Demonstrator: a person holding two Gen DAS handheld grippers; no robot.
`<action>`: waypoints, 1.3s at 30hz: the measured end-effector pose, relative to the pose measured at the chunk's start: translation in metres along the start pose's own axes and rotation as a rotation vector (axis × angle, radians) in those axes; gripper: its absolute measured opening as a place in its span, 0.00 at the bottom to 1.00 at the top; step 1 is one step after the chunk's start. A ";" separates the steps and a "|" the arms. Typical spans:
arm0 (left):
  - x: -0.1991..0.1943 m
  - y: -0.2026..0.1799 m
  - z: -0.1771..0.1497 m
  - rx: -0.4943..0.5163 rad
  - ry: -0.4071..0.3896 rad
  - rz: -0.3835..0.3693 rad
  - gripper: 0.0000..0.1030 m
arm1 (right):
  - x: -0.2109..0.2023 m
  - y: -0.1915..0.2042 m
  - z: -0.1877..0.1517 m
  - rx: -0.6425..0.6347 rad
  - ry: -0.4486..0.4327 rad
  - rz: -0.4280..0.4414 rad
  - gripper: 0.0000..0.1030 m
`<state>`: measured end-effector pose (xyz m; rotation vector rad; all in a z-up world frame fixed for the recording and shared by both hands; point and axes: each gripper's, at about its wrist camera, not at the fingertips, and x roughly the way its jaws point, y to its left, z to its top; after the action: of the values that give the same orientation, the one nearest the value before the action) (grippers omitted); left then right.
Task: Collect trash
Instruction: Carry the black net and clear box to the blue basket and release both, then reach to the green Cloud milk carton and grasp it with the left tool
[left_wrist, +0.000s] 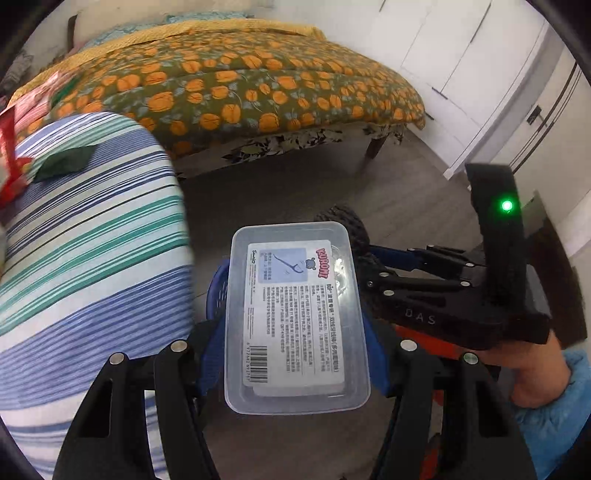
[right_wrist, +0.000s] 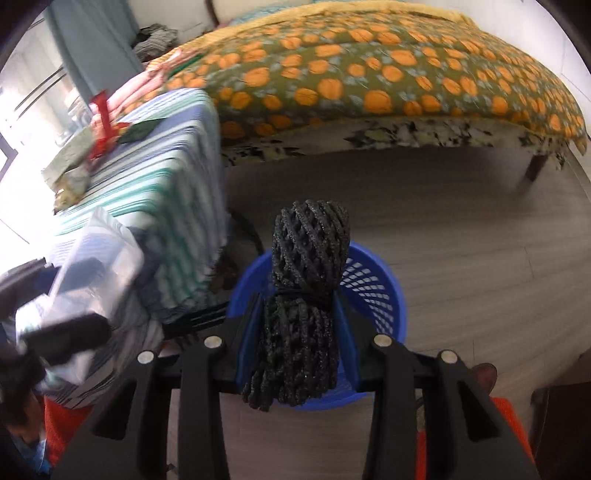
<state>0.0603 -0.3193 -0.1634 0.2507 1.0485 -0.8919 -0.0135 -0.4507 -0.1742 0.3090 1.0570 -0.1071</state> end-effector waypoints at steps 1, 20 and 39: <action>0.011 -0.004 0.002 0.007 0.008 0.012 0.61 | 0.005 -0.006 0.001 0.013 0.003 0.001 0.37; -0.030 0.010 0.007 -0.049 -0.184 0.061 0.93 | -0.031 -0.025 0.006 0.096 -0.175 -0.020 0.72; -0.152 0.203 -0.108 -0.258 -0.235 0.340 0.95 | -0.029 0.215 -0.039 -0.209 -0.162 0.163 0.73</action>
<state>0.1106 -0.0500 -0.1358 0.0991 0.8582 -0.4606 -0.0097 -0.2360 -0.1239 0.1920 0.8700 0.1223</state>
